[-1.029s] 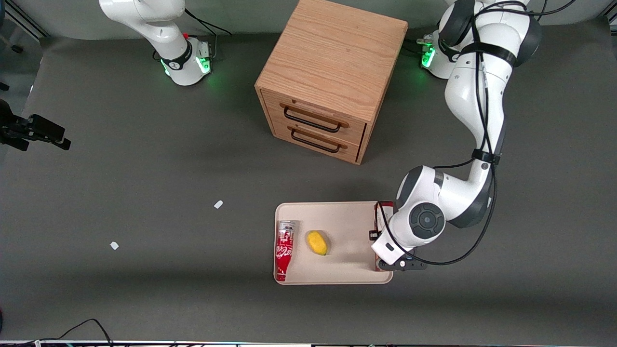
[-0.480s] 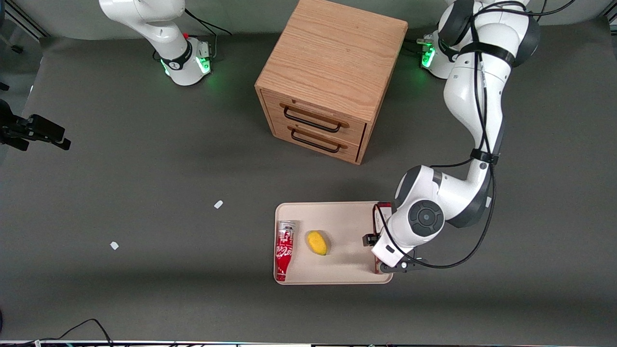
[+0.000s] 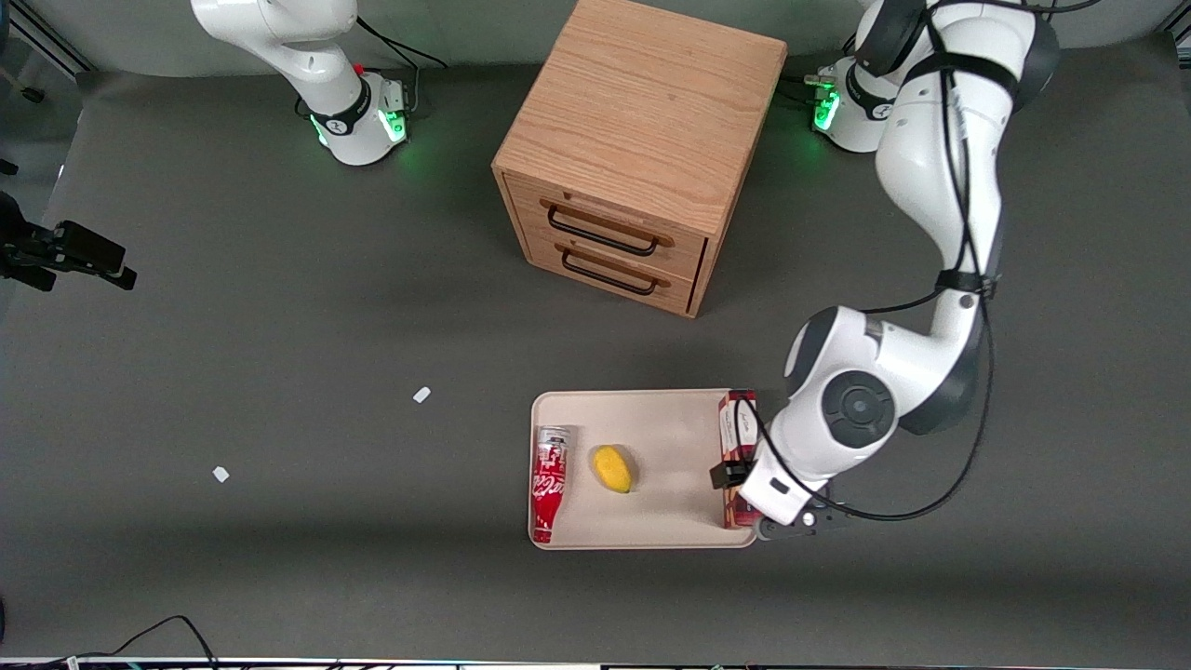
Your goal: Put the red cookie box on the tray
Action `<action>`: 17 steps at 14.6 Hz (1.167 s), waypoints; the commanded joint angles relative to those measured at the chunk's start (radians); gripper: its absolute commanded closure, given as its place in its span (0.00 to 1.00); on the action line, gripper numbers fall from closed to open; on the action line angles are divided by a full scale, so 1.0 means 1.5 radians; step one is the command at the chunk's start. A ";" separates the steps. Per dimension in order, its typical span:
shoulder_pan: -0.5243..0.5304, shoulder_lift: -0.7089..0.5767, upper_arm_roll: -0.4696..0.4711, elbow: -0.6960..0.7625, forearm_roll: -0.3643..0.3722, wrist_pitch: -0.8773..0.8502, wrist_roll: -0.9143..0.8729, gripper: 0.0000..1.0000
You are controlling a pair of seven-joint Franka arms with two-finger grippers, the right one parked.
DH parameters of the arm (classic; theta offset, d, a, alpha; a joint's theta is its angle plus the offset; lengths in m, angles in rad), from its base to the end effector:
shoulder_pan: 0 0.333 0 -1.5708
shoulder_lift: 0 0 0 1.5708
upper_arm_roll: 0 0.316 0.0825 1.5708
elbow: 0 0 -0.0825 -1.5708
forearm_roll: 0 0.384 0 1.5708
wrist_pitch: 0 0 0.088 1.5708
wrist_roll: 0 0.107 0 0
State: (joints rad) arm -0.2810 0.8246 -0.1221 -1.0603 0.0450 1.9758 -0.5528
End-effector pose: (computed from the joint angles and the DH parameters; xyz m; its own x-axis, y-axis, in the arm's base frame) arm 0.7268 -0.2722 0.3508 0.9823 0.1785 0.0566 0.1730 -0.9808 0.0898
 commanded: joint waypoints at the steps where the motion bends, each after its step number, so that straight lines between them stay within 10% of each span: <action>1: 0.047 -0.109 0.002 -0.058 -0.011 -0.074 0.057 0.00; 11: 0.227 -0.438 0.046 -0.305 -0.022 -0.218 0.421 0.00; 17: 0.246 -0.560 0.064 -0.390 -0.020 -0.248 0.438 0.00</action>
State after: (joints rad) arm 0.0782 0.0797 -0.0235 -1.5507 0.0213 1.5992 0.1006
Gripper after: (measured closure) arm 0.000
